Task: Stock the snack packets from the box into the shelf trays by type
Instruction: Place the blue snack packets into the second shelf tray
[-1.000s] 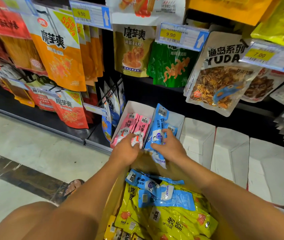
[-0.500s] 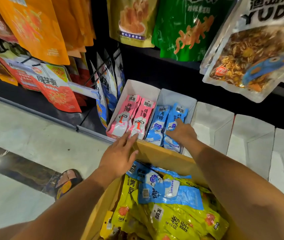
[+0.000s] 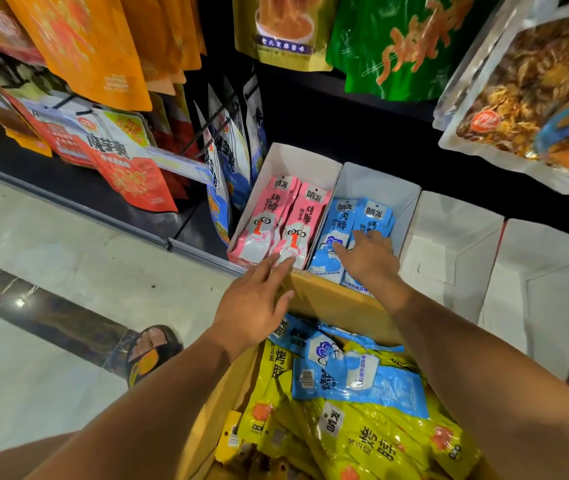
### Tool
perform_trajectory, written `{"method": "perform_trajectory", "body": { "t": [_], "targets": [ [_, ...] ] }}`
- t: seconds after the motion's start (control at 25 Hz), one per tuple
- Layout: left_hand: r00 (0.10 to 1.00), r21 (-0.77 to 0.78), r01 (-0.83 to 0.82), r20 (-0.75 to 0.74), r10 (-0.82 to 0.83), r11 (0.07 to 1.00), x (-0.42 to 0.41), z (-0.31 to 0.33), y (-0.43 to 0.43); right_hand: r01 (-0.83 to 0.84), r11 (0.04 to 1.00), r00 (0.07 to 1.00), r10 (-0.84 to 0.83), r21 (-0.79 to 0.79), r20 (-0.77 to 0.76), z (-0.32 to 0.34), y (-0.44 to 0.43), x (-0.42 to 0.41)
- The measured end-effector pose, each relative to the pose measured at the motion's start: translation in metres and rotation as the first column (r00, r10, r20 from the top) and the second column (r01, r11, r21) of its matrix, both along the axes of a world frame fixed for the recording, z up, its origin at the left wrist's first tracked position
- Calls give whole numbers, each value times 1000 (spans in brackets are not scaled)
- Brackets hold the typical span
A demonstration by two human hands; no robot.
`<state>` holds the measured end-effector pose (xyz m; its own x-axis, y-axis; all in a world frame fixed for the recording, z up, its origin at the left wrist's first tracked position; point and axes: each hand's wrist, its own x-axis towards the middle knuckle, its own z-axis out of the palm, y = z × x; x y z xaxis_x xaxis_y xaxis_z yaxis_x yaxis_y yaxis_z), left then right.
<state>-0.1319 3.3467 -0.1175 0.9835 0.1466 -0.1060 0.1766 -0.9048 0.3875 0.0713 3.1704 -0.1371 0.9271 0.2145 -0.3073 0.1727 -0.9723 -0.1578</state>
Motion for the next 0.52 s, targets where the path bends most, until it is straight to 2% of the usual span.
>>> {"method": "perform_trajectory", "body": {
  "t": [0.24, 0.52],
  "targets": [
    [1000, 18, -12, -28, 12, 1000, -1, 3, -2, -94, 982, 992, 78, -165, -100, -4, -1, -5],
    [998, 55, -14, -54, 17, 998, 1, 1, -2, -81, 988, 989, 63, -132, -137, -5, 3, -4]
  ]
}}
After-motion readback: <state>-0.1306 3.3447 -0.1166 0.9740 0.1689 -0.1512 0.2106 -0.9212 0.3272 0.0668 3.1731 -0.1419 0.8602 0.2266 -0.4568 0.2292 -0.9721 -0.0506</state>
